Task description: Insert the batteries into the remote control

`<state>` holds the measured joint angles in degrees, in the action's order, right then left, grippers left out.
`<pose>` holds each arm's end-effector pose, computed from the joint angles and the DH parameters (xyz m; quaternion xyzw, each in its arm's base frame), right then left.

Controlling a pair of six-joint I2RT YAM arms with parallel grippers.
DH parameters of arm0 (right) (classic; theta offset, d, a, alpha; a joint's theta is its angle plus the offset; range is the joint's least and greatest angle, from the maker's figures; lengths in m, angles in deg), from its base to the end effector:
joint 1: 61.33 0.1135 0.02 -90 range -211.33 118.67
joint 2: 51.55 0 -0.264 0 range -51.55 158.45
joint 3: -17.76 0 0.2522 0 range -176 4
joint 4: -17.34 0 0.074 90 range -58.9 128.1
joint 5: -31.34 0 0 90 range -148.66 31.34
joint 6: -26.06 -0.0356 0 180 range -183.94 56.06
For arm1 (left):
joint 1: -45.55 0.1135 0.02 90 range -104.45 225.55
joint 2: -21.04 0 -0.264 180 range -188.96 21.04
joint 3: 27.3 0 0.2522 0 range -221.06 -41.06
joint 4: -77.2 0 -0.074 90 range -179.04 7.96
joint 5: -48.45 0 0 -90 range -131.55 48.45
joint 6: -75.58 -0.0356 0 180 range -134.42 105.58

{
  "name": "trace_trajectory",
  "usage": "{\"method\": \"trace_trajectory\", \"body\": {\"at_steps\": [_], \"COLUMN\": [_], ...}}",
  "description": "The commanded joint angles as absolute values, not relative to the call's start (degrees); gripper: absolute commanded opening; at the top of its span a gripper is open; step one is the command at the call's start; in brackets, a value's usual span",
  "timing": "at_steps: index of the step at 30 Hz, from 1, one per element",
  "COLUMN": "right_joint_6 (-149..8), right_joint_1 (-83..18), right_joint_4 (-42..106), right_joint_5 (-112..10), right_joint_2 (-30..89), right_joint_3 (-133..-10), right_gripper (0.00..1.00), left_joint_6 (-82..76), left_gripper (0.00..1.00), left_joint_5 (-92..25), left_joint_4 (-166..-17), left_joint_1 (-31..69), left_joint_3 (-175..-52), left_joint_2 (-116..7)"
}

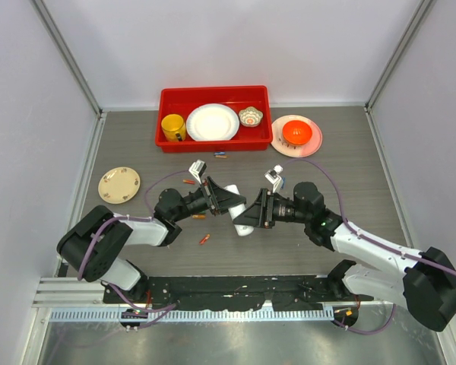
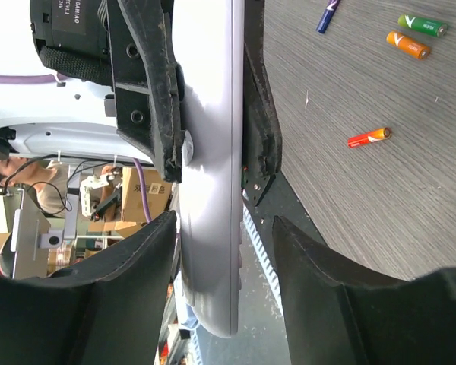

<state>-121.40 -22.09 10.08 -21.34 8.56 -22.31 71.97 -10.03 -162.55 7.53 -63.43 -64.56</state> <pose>0.1607 0.1591 0.2333 -0.0799 0.7626 0.6079 0.2061 0.1983 -0.1787 0.2037 -0.0625 0.6481 -0.7347 0.1905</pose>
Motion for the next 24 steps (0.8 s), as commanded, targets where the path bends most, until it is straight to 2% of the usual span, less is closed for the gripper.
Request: {"method": "trace_trajectory", "body": {"at_steps": [1, 7, 19, 21, 24], "right_joint_6": [-121.34, -120.98, -121.34, -121.08, -120.81], "right_joint_1": [-22.31, -22.31, -22.31, -22.31, -22.31], "right_joint_4": [8.07, 8.68, 10.18, 10.62, 10.97], "right_joint_5": [-21.14, -19.99, -24.73, -25.52, -25.35], "right_joint_2": [6.81, 6.28, 7.51, 7.86, 8.74], "right_joint_3": [-21.93, -20.70, -20.70, -20.87, -21.40], "right_gripper": [0.60, 0.57, 0.17, 0.01, 0.01], "left_joint_6": [71.62, 71.53, 71.80, 71.80, 71.71], "left_gripper": [0.00, 0.00, 0.00, 0.00, 0.00], "left_joint_5": [-10.35, -10.35, -10.18, -10.26, -10.27], "left_joint_4": [-177.02, -177.02, -177.02, -177.02, -177.02], "left_joint_1": [7.58, 7.58, 7.32, 7.23, 7.14], "left_joint_3": [-63.56, -63.91, -64.00, -63.65, -63.39], "left_joint_2": [-62.63, -62.81, -62.37, -62.19, -62.19]}}
